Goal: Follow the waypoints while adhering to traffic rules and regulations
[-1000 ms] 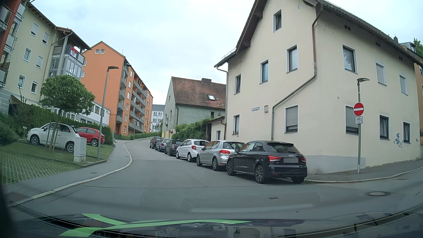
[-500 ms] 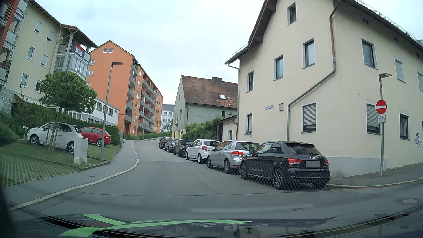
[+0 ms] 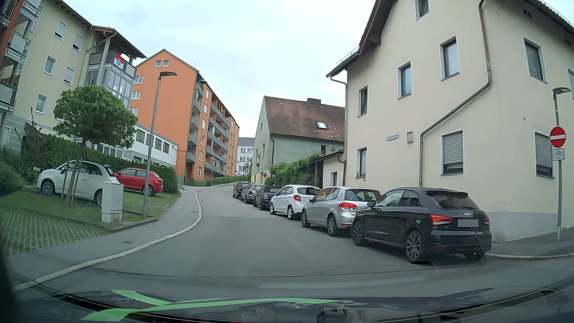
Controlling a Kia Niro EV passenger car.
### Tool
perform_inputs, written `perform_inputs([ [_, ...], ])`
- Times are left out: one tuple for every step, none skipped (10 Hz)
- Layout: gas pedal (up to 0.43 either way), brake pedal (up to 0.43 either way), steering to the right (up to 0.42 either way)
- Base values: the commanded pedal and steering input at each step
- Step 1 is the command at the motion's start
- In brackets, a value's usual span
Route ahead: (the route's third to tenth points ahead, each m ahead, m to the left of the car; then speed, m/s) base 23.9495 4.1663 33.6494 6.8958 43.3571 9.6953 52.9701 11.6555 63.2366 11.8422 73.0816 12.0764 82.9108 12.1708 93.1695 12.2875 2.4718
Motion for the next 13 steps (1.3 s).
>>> perform_inputs([
  [0.169, 0.104, -0.205],
  [0.169, 0.104, -0.205],
  [0.169, 0.104, -0.204],
  [0.169, 0.110, -0.201],
  [0.169, 0.110, -0.193],
  [0.169, 0.110, -0.182],
  [0.169, 0.104, -0.173],
  [0.169, 0.104, -0.166],
  [0.169, 0.104, -0.158],
  [0.169, 0.104, -0.150],
  [0.169, 0.110, -0.140],
  [0.169, 0.104, -0.128],
  [0.169, 0.104, -0.115],
])
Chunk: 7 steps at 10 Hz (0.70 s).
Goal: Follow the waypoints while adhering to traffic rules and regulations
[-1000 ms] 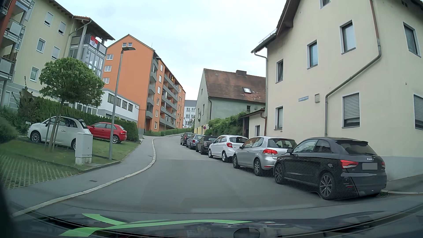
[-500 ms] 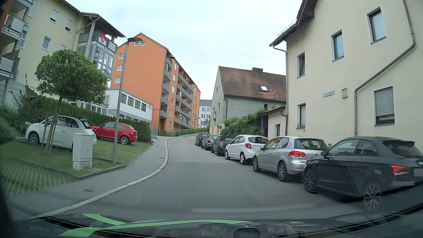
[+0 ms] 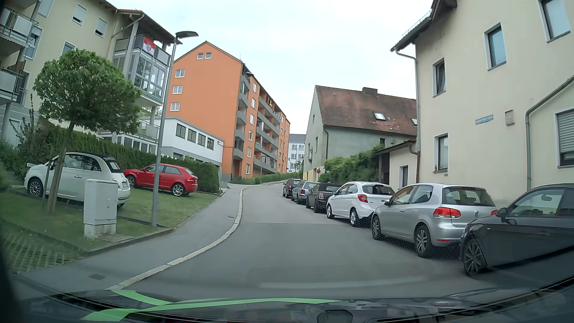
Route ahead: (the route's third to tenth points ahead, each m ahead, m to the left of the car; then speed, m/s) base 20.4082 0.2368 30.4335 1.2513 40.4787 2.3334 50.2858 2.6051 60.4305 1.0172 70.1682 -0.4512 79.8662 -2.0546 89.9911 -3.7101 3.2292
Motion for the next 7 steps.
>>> perform_inputs([
  [0.169, 0.104, -0.103],
  [0.169, 0.104, -0.088],
  [0.169, 0.104, -0.076],
  [0.169, 0.104, -0.068],
  [0.169, 0.104, -0.058],
  [0.169, 0.104, -0.053],
  [0.169, 0.104, -0.052],
])
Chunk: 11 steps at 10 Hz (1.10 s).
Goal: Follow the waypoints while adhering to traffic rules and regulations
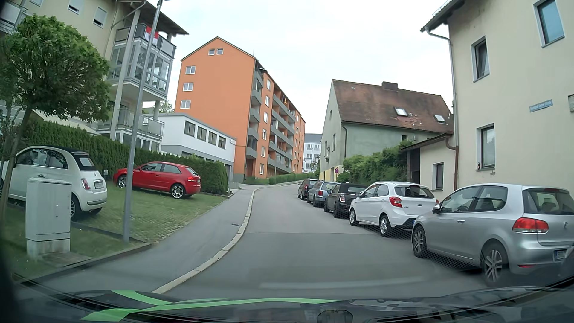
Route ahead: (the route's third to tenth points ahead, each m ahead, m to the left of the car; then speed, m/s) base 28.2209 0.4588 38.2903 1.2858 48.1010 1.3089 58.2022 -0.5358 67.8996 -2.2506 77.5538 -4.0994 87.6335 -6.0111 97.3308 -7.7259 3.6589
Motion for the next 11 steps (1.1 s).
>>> perform_inputs([
  [0.157, 0.104, -0.049],
  [0.157, 0.104, -0.039],
  [0.157, 0.098, -0.033],
  [0.150, 0.098, -0.031],
  [0.138, 0.098, -0.029],
  [0.138, 0.098, -0.028],
  [0.138, 0.104, -0.028],
  [0.138, 0.098, -0.027],
  [0.138, 0.098, -0.027],
  [0.138, 0.098, -0.026],
  [0.138, 0.104, -0.026],
])
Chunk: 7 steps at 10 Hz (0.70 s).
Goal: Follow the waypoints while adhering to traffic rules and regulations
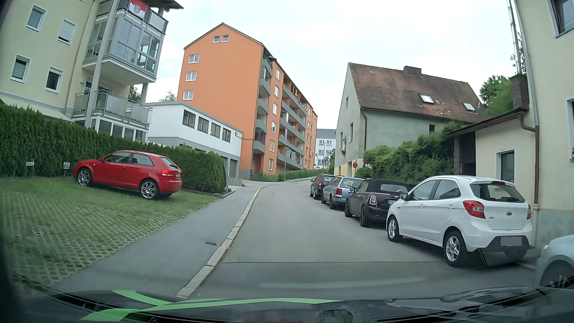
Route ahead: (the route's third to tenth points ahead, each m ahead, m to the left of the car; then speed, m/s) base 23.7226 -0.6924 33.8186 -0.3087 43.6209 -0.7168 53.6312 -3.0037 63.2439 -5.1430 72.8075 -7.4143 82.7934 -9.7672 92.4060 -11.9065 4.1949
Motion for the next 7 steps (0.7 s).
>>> perform_inputs([
  [0.138, 0.098, -0.027],
  [0.138, 0.098, -0.028],
  [0.138, 0.098, -0.028],
  [0.130, 0.098, -0.029],
  [0.130, 0.098, -0.029],
  [0.130, 0.098, -0.029],
  [0.130, 0.098, -0.029],
])
